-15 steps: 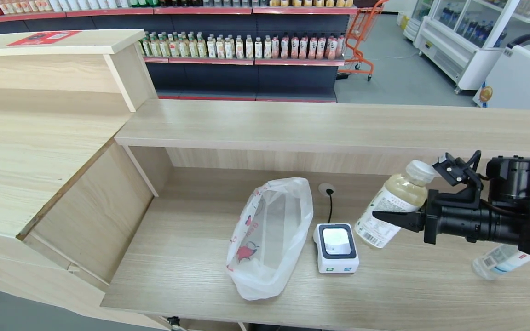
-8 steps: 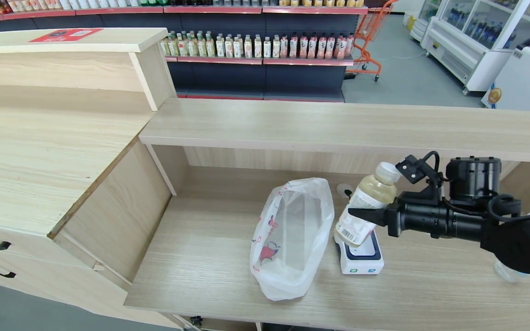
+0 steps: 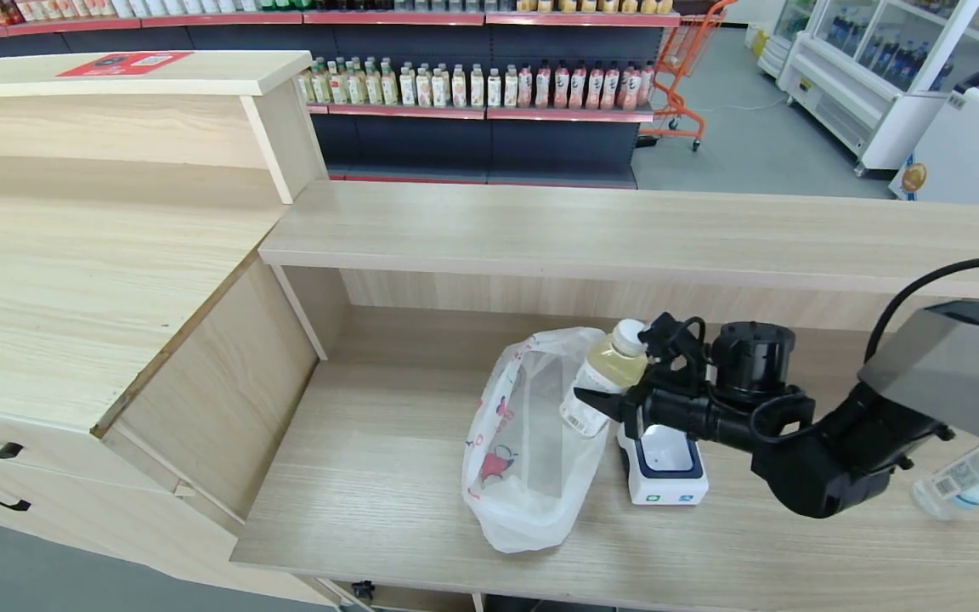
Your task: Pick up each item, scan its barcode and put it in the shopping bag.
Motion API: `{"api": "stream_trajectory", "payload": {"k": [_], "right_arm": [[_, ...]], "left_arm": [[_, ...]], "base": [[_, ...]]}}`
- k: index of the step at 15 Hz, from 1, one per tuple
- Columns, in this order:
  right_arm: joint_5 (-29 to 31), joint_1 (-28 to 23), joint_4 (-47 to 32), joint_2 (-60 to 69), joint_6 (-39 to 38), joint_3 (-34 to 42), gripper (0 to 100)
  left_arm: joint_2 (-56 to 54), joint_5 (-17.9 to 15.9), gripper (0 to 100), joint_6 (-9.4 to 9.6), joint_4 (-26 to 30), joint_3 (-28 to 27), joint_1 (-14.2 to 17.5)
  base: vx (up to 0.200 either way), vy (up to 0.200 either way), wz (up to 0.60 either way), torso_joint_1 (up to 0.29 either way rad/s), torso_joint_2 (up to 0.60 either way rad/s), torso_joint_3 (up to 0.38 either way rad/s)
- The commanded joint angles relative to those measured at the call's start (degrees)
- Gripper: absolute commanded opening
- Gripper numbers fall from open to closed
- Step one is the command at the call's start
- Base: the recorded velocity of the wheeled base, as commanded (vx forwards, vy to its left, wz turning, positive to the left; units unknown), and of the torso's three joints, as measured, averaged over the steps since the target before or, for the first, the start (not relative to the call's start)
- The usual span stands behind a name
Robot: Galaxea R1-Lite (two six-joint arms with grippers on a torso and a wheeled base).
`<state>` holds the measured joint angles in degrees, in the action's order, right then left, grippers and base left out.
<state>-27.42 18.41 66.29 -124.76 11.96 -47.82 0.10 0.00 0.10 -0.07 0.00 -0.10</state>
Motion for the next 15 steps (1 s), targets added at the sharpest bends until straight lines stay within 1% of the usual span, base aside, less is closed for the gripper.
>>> {"api": "stream_trajectory", "payload": {"k": [1,5,8,12,13,15], "right_arm": [[3.95,2.07,0.06,-7.60,0.70,-6.40,0],[4.92,4.62,-0.20,-14.90,2.72,-16.42,0],[8.78,6.55,-0.20,-20.35,4.74,-23.02,0],[8.87,6.20,0.33,-22.81,7.11,-23.90,0],[8.87,6.03,0.33,-22.99,7.11,-24.07,100],[8.87,5.67,0.33,-22.63,6.94,-23.19,100]], "left_arm": [[-0.01,0.00,100,-0.01,-0.01,0.00,0.01],[-0.01,0.00,100,-0.01,-0.01,0.00,0.01],[-0.01,0.00,100,-0.01,-0.01,0.00,0.01],[-0.01,0.00,100,-0.01,-0.01,0.00,0.01],[-0.01,0.00,100,-0.01,-0.01,0.00,0.01],[0.08,0.00,100,-0.01,-0.01,0.00,0.01]], "base": [[0.000,0.000,0.00,0.000,0.00,0.000],[0.000,0.000,0.00,0.000,0.00,0.000],[0.000,0.000,0.00,0.000,0.00,0.000],[0.000,0.000,0.00,0.000,0.00,0.000],[0.000,0.000,0.00,0.000,0.00,0.000],[0.000,0.000,0.00,0.000,0.00,0.000]]}}
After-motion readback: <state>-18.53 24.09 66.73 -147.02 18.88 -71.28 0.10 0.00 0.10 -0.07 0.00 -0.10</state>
